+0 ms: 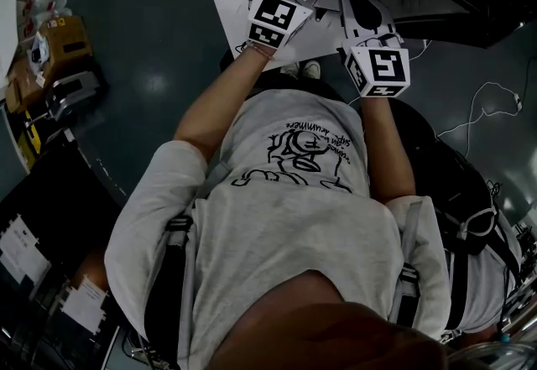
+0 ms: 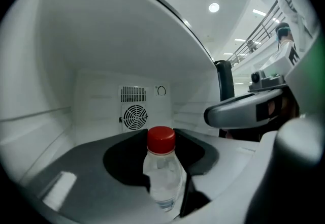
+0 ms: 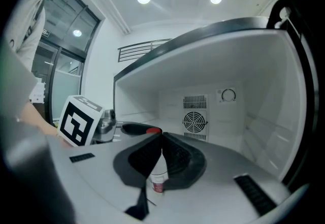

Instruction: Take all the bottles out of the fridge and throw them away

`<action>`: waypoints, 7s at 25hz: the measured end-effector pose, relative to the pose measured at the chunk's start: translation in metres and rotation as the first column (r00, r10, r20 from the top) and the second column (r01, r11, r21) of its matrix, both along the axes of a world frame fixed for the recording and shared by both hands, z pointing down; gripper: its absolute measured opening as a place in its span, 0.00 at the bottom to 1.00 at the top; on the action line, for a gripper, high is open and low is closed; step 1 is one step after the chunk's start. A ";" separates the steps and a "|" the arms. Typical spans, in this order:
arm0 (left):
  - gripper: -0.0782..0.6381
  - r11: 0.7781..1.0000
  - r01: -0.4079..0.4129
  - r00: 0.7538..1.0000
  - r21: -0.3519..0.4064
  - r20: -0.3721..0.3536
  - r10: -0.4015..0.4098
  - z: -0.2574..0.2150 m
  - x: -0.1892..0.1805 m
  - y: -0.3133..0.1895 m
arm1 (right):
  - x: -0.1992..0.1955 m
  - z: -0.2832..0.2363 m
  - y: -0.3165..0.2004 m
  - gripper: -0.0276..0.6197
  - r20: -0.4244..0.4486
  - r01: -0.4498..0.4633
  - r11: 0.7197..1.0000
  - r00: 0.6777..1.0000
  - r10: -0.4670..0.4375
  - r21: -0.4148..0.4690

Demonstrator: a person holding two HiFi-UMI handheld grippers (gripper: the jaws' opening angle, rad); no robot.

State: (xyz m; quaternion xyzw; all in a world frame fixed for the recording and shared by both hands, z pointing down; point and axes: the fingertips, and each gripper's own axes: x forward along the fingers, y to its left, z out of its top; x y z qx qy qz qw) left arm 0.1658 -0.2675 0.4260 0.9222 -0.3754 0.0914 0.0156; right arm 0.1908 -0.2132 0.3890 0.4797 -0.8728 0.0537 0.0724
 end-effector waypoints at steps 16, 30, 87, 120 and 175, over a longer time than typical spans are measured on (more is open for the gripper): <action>0.33 0.999 -0.025 1.000 -0.043 -0.009 0.024 -0.020 -0.002 0.037 | 0.005 -0.013 0.011 0.06 0.007 -0.004 1.000 1.000 0.004 -0.017; 0.33 0.997 -0.067 0.997 -0.030 -0.050 0.065 -0.053 0.001 0.064 | 0.003 -0.033 0.022 0.06 -0.001 0.015 1.000 1.000 -0.015 -0.004; 0.33 0.997 0.055 0.996 0.051 -0.072 -0.051 -0.154 -0.010 0.131 | 0.001 -0.119 0.065 0.06 0.030 0.219 0.974 0.975 -0.221 0.054; 0.33 0.978 0.200 0.978 0.066 -0.080 -0.195 -0.158 -0.154 0.175 | -0.156 -0.121 0.099 0.06 0.018 0.399 0.915 0.916 -0.400 0.058; 0.33 0.802 0.595 0.803 0.048 -0.059 -0.593 -0.151 -0.358 0.290 | -0.365 -0.112 0.203 0.06 0.003 0.758 0.650 0.651 -0.759 0.052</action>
